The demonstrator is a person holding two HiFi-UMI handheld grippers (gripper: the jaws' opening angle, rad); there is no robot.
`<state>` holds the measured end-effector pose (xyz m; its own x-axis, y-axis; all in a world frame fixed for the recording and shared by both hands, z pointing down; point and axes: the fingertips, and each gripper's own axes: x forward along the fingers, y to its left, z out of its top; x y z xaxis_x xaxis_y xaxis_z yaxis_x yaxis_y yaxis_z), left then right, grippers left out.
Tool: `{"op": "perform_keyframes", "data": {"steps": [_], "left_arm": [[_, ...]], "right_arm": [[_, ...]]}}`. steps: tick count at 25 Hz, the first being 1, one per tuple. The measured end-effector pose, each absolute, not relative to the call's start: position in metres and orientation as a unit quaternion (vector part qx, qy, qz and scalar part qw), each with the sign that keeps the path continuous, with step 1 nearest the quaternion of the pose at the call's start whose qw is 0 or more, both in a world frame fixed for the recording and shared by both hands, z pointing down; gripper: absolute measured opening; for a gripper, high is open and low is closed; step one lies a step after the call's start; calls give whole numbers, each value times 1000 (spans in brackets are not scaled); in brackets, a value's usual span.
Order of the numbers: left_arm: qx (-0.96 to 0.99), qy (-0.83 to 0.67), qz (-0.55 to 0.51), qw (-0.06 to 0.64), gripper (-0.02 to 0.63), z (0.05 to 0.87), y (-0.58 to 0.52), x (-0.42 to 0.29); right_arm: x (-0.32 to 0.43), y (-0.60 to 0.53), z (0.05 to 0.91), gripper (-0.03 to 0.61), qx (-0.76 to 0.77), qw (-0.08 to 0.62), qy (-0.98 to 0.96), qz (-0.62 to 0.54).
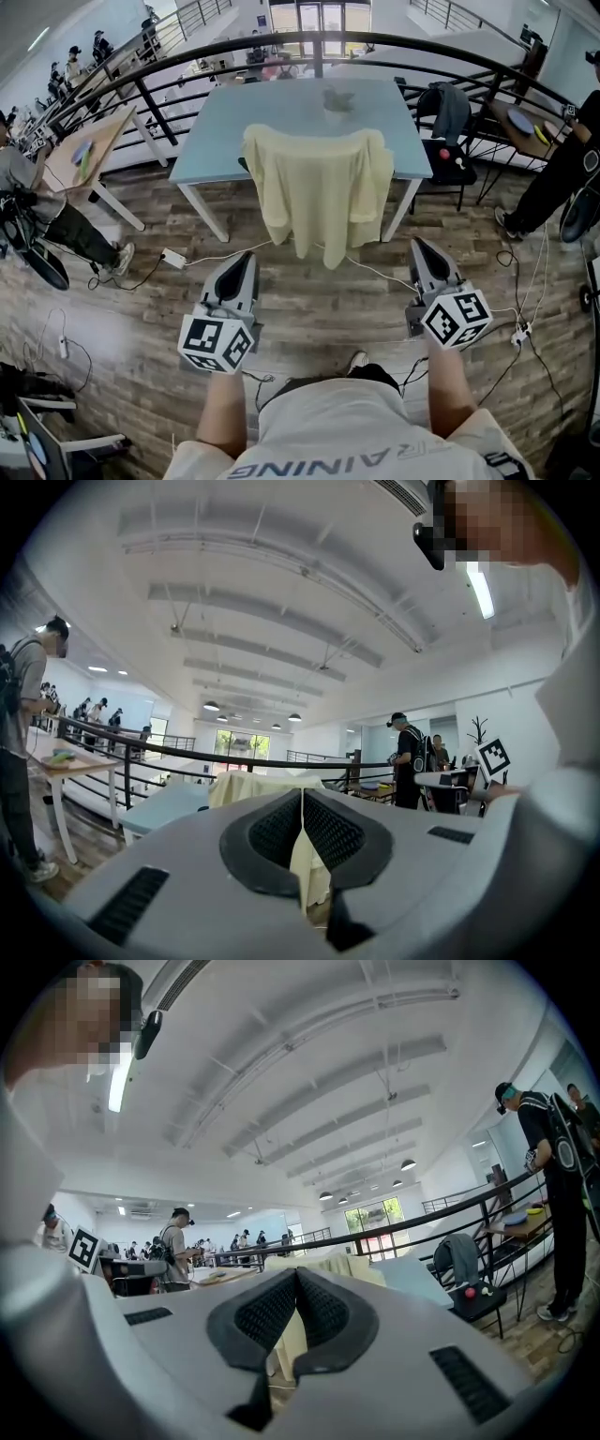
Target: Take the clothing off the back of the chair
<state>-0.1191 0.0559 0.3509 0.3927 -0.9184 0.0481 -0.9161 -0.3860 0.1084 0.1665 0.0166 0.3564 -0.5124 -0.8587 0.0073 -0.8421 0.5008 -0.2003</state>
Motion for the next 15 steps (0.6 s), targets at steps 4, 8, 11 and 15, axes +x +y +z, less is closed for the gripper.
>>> {"op": "perform_keyframes", "data": {"steps": [4,8,11,15], "left_arm": [[823,-564,-2,63,38,354,27,-87],[810,-583,5,67,38,358,-1,-63],[799,-597,7,71,38,362,-19,-58],[795,-602,8,74,38,365,-43,-60]], "right_arm": [[197,-22,362,23,-476,47,872,-101],[219,-58,375,23,-457,44,881,-117],[220,-78,384,23,-437,37,890,-124],[213,-102,391,23,-420,37,898,-128]]}}
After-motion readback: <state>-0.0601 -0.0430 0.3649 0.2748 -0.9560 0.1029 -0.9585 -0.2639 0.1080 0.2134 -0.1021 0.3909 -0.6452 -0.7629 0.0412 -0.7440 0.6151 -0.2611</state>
